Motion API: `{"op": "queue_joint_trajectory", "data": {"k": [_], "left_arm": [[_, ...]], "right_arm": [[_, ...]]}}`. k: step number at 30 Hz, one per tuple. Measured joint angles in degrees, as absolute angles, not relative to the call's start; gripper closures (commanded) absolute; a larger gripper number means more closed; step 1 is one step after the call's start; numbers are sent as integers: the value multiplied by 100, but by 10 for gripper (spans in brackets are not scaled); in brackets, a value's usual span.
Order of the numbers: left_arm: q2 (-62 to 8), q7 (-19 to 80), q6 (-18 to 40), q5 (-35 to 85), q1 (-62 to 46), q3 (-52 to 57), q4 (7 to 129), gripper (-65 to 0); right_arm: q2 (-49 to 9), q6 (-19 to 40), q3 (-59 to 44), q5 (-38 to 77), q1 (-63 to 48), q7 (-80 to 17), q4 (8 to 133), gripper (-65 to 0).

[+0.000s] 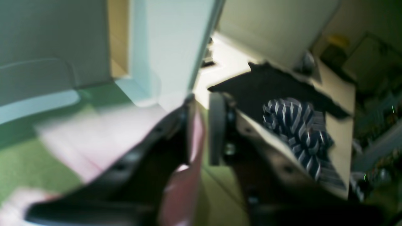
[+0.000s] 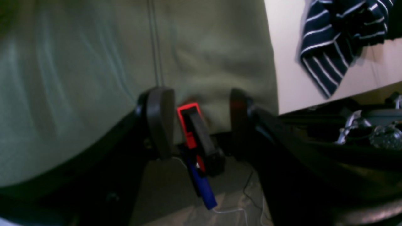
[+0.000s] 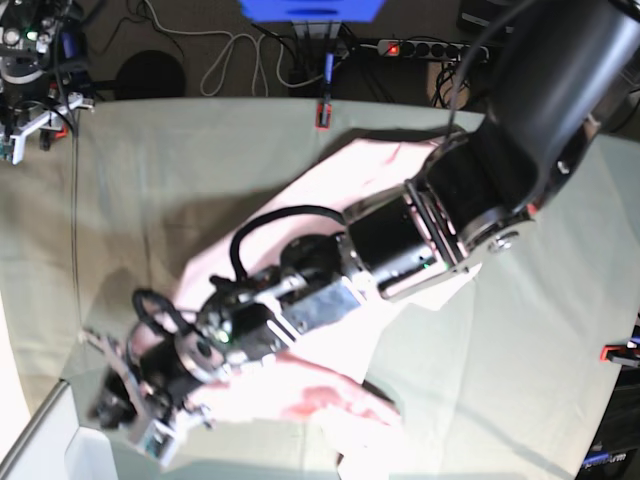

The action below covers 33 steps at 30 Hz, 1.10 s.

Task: Layout the t-shirt on the table in an organized manner, then fold the t-shirt properly
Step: 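Swing the held t-shirt across the table with the left gripper, spreading it, then drag the t-shirt edge back toward the left arm's side and lower it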

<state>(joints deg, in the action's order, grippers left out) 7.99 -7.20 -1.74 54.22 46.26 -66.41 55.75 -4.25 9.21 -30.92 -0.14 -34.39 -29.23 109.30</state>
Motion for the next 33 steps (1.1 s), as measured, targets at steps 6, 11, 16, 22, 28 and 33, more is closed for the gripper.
{"op": "queue_joint_trajectory", "data": {"k": [6, 11, 16, 22, 28, 33], "left_arm": [[827, -674, -130, 5430, 3787, -6895, 5621, -284], [325, -864, -99, 5417, 3173, -6333, 6593, -284], [-1428, -659, -301, 5435, 1559, -5142, 7826, -284], [-2580, -773, -158, 5430, -458, -3573, 9201, -284], [-2893, -683, -196, 5430, -2626, -1796, 9972, -284], [-2805, -753, -224, 5433, -3485, -701, 10204, -284]], "right_arm": [[-301, 921, -3068, -10, -3402, -2934, 10930, -290], [-314, 921, -3059, 1, -3393, -2919, 10932, -290], [-346, 934, -3057, -36, -3061, -2923, 10932, -291], [-327, 965, -2738, -1, -2840, -2934, 10934, -291], [-366, 943, -2248, -69, -2801, -2899, 10936, -291], [-377, 961, -1896, -16, -2797, -2891, 10936, -291]]}}
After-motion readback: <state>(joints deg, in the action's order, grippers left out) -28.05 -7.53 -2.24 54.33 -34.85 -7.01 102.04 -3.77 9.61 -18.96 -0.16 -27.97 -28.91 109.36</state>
